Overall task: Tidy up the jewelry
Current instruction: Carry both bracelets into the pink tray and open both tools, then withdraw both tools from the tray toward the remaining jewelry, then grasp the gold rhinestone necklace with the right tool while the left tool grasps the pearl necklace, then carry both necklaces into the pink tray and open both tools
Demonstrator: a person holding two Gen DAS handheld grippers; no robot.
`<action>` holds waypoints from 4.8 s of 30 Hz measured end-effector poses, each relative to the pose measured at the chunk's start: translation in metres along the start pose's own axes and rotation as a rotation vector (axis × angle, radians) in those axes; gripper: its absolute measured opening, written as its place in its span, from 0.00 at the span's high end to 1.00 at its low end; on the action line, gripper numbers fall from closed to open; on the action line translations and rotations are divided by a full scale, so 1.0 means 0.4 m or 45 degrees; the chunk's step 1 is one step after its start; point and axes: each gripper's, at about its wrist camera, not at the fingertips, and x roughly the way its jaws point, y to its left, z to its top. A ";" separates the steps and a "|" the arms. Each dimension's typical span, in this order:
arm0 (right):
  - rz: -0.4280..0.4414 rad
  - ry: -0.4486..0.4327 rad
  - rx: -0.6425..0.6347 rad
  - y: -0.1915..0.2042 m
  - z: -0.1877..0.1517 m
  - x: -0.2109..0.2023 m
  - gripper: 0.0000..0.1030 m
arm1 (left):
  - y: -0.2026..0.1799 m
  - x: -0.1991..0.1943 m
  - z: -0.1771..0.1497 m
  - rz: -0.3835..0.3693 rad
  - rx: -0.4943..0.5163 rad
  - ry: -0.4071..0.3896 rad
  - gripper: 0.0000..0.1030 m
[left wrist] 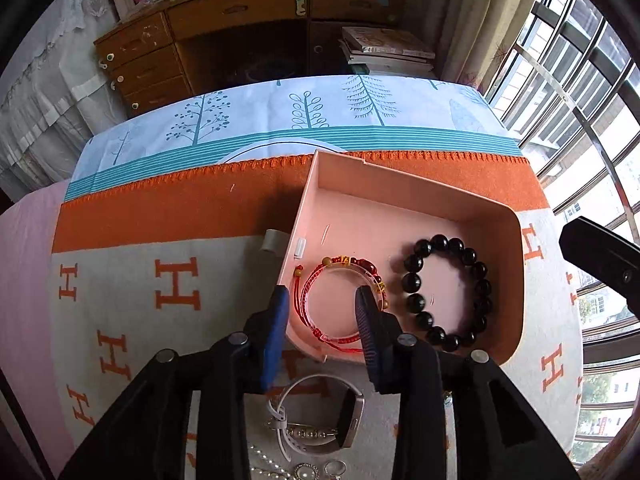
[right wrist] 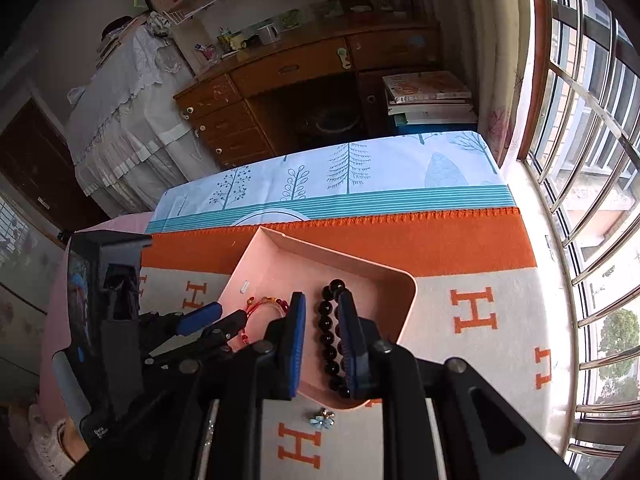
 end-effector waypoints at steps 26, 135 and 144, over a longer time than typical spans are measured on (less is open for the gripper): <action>-0.008 -0.144 -0.238 0.094 -0.249 -0.318 0.77 | 0.005 -0.407 -0.245 -0.112 0.043 -0.155 0.38; -0.116 0.391 -0.763 0.256 -0.522 -0.060 0.91 | 0.144 -0.242 -0.411 -0.279 -0.005 -0.021 0.97; -0.099 0.152 -0.616 0.178 -0.393 -0.172 0.91 | 0.087 -0.425 -0.264 -0.232 0.052 -0.204 0.97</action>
